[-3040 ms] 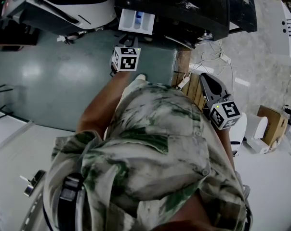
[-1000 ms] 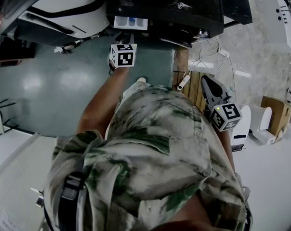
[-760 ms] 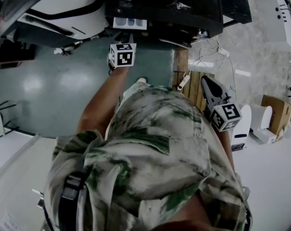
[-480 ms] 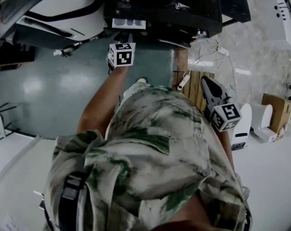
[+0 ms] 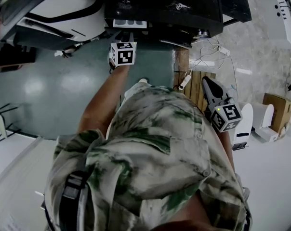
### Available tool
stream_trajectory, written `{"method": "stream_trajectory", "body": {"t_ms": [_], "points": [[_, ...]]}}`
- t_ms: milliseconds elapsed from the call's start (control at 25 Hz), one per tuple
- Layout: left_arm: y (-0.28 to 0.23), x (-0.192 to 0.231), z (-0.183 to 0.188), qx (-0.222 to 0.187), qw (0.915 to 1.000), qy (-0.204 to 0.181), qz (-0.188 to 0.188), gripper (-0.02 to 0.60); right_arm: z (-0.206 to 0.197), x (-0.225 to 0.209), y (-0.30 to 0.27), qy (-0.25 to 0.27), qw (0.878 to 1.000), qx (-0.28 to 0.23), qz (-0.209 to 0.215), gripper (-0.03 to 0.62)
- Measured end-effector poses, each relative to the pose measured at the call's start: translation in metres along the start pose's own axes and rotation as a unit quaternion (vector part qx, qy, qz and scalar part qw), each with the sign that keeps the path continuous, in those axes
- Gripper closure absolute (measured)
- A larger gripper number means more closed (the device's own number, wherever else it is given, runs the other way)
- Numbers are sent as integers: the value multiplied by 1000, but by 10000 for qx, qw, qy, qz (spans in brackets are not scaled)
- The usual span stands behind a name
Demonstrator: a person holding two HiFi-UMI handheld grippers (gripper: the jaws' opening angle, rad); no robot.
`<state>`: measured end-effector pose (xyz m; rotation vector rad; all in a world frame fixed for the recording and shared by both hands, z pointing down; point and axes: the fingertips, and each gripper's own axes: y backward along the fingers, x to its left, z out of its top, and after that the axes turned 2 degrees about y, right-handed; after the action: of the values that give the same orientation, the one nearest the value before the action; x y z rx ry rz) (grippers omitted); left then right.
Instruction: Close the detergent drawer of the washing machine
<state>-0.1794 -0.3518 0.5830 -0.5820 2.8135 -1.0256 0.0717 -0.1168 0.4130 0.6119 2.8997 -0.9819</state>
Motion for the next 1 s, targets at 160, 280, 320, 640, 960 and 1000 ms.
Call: {"method": "stream_trajectory", "body": {"t_ms": [160,280,320,640,960,1000], "points": [[-3,1,3,14,10000,-36,-4,437,0,0,-1,-26,10000,-7,-13,564],[-4,1,5,6,10000,-35,-16,437,1,0,-1,-57,10000,-12,-28,565],[-4,1,6,4,10000,-34,-19,437,1,0,-1,-69,10000,-14,-32,565],[-9,3,7,15,10000,-52,-48,437,-2,1,-4,-115,9999,2,-54,565],[-14,4,11,24,10000,-56,-63,437,-2,1,-4,-147,9998,-4,-112,565],[-15,4,12,24,10000,-60,-63,437,-2,1,-4,-145,9998,-3,-123,565]]}}
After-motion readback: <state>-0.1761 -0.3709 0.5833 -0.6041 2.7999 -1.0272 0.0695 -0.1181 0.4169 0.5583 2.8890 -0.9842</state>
